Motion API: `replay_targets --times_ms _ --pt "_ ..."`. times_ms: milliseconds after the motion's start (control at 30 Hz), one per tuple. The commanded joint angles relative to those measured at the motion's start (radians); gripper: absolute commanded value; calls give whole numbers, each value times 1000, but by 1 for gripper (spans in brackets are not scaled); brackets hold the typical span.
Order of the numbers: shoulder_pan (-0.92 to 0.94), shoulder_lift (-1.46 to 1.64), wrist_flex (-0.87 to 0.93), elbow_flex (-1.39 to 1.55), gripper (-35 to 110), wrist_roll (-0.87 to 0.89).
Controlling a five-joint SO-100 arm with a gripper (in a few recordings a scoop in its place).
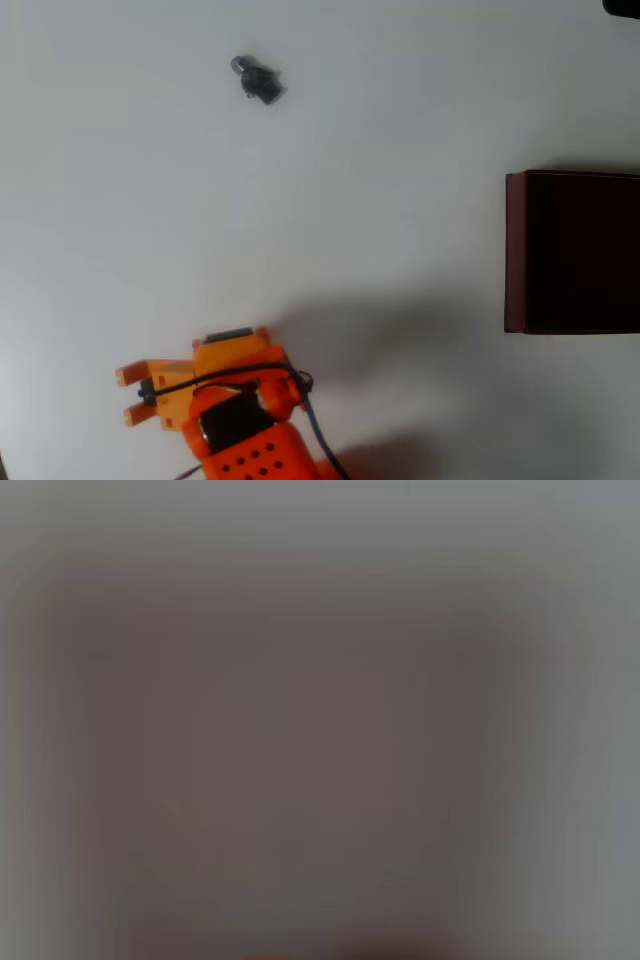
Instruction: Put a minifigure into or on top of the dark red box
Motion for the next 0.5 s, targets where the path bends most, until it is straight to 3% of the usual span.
replay_targets --times_ms 0,467 --pt "-14 -9 5 -20 0 3" --pt "-2 -6 8 -17 0 20"
